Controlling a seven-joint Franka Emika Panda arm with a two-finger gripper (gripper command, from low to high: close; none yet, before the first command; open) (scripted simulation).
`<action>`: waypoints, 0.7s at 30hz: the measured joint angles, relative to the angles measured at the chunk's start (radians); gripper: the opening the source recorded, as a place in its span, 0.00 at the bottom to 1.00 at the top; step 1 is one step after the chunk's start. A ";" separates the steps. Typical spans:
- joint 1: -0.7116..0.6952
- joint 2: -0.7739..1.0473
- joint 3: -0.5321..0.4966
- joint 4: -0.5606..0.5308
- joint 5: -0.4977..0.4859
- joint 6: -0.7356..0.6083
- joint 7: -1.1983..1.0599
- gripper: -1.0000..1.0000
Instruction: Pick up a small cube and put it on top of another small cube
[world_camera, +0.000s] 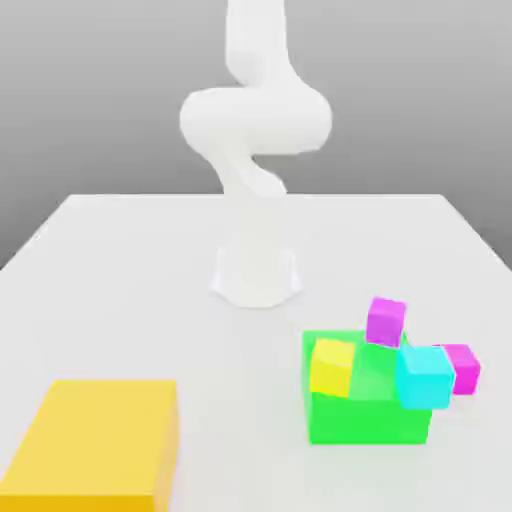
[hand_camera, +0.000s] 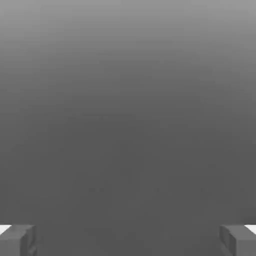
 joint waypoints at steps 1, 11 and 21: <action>0.029 0.040 0.007 -0.018 0.006 0.022 -0.038 0.50; 0.291 0.405 0.093 -0.188 0.039 0.228 -0.378 0.50; 0.507 0.771 0.221 -0.354 -0.055 0.433 -0.621 0.50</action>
